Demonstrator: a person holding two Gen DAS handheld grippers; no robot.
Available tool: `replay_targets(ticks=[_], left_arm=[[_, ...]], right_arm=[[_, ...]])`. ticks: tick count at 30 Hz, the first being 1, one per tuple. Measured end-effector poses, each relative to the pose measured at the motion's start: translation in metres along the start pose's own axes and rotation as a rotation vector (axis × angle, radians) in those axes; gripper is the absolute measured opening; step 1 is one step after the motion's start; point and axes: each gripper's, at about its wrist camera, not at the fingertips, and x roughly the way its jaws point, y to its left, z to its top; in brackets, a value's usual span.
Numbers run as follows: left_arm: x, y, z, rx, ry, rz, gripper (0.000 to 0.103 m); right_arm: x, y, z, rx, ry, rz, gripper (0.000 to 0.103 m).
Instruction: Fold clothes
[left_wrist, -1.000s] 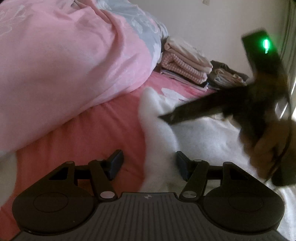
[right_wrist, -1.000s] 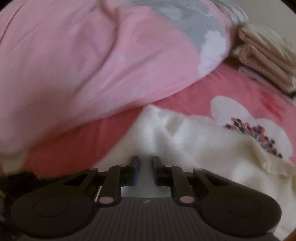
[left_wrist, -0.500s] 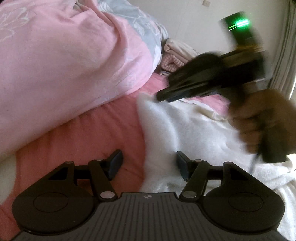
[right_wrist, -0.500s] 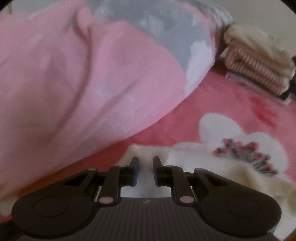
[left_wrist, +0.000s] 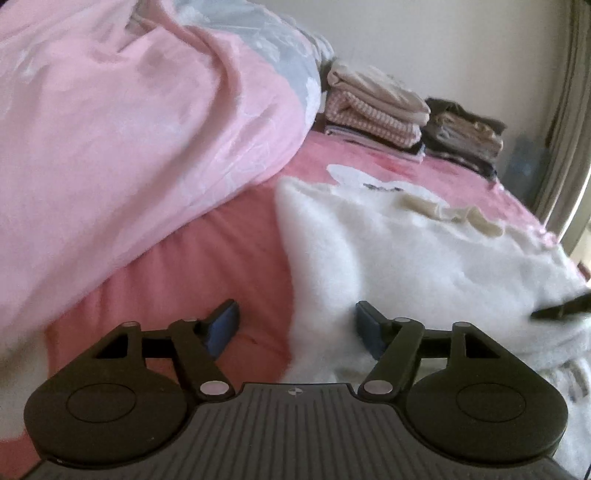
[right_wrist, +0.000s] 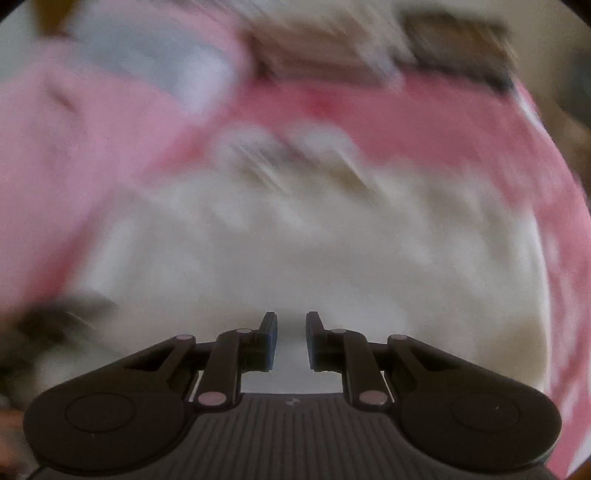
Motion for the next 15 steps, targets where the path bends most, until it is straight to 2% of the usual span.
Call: replay_targets(ticks=[3,5,8,11,14,15], left_arm=[[-0.010,-0.005,0.014,0.049,0.020,0.035,0.071],[-0.025,-0.010,0.022,0.081,-0.009,0.049,0.071],[-0.037,-0.030,0.032,0.222,-0.035,0.025,0.071],[-0.029,-0.054,0.032,0.334,-0.014,0.005,0.071],[-0.001,-0.064,0.019,0.331,0.067,0.014,0.071],[0.008,-0.066,0.013,0.328,0.075,0.028,0.072]], right_arm=[[-0.016,-0.021,-0.007,0.177,-0.047,0.086,0.015],[-0.032,-0.026,-0.011,0.204,-0.074,0.080,0.016],[-0.057,-0.029,-0.016,0.130,-0.162,0.001,0.016],[-0.070,-0.037,-0.018,0.041,-0.241,-0.122,0.016],[-0.050,-0.062,-0.026,0.042,-0.181,-0.209,0.014],[-0.047,-0.066,-0.027,0.045,-0.177,-0.208,0.014]])
